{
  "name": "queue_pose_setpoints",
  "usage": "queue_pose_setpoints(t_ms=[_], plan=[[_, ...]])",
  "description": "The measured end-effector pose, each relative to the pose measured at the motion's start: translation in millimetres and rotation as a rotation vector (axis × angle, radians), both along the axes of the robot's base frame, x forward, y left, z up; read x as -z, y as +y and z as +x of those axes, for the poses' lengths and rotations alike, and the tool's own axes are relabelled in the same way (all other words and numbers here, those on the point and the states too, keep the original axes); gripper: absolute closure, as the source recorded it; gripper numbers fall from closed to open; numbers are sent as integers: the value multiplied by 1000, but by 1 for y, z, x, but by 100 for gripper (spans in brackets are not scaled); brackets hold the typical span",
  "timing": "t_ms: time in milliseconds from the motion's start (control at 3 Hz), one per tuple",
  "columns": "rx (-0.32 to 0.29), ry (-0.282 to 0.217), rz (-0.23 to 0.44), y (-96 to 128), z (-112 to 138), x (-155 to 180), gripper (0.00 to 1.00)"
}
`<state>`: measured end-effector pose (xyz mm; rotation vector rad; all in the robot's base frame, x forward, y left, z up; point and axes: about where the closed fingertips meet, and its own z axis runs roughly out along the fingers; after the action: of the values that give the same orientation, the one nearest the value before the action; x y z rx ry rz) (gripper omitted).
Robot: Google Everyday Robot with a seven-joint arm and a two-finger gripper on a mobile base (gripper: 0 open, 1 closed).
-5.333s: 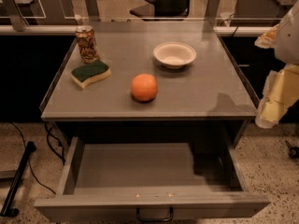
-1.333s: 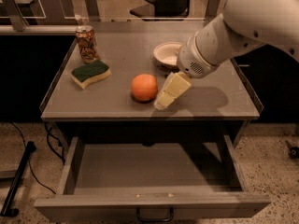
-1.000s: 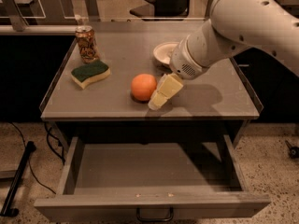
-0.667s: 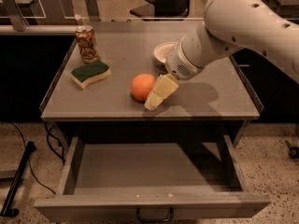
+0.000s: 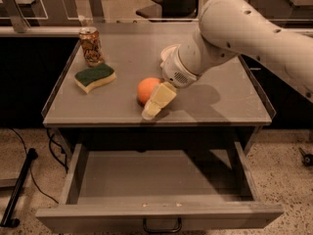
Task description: Place orange into top drawer
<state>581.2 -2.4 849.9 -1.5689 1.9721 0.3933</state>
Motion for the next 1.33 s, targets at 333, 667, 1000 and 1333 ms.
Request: queue_pose_setpoints(t_ms=[333, 667, 1000, 1333], plan=[[-27, 7, 9, 12, -4, 1, 0], [-38, 6, 14, 18, -4, 0, 17], [-38, 6, 14, 18, -5, 0, 48], [-38, 6, 14, 18, -5, 0, 72]])
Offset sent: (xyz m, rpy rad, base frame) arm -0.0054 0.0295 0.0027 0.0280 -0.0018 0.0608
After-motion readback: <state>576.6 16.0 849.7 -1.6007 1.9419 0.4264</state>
